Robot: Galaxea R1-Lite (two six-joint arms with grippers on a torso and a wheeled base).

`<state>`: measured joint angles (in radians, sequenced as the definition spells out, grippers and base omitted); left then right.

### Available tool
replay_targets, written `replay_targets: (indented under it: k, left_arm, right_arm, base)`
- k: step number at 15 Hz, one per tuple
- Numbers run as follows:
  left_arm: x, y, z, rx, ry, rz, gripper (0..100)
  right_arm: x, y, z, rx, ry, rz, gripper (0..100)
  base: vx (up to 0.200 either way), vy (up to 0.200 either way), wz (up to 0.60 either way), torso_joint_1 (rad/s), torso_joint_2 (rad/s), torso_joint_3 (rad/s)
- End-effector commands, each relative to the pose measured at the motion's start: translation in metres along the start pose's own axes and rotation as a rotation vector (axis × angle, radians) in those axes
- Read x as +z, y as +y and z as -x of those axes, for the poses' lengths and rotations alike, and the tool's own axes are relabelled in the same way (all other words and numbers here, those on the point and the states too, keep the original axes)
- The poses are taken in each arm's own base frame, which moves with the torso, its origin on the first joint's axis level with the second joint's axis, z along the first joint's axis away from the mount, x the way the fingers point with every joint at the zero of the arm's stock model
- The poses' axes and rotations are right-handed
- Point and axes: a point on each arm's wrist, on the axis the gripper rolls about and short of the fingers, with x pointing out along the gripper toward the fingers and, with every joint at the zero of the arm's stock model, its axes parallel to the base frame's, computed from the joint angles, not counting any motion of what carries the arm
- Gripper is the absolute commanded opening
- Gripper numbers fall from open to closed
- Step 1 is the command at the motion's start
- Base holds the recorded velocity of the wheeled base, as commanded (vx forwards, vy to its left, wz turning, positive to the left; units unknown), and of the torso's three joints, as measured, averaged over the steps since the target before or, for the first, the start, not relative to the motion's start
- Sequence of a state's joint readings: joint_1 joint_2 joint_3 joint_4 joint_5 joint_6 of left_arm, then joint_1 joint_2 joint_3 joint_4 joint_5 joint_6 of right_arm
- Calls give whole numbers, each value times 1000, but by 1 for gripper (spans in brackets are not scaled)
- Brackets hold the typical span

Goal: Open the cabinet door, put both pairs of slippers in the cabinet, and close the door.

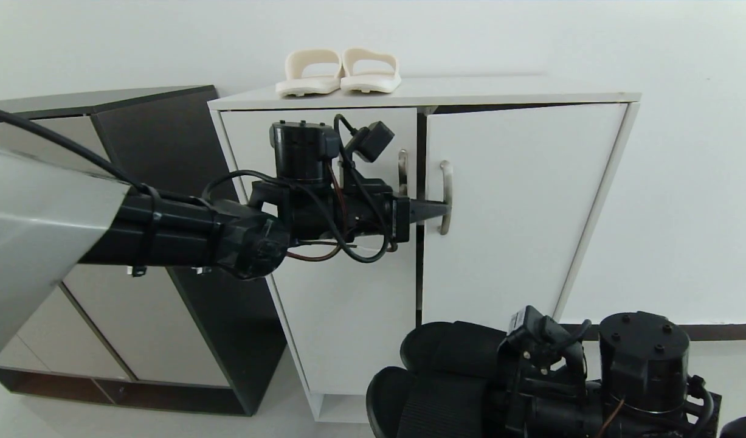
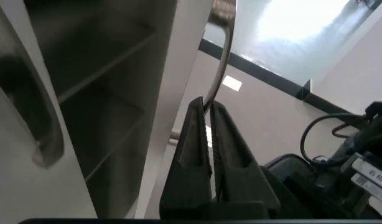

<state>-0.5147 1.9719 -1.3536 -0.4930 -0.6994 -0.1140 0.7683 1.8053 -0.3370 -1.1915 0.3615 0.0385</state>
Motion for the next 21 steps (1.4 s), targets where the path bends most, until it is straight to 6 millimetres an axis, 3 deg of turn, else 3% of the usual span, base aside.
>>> replay_targets:
  k: [1,8,21]
  left_arm:
    - [9,-28,23,-19,-8,-28,0]
    - [14,-63,47,2,-24,-47,0]
    - [21,-57,49,116,-101,-109,0]
  right_arm:
    - [-5,7,8,68,-8,11,0]
    - [-8,14,17,168,-6,13,0]
    - [-8,16,16,183,-4,4,0]
  base:
    - [0,0,0,0,0,0]
    - [0,0,0,0,0,0]
    - [0,0,0,0,0,0]
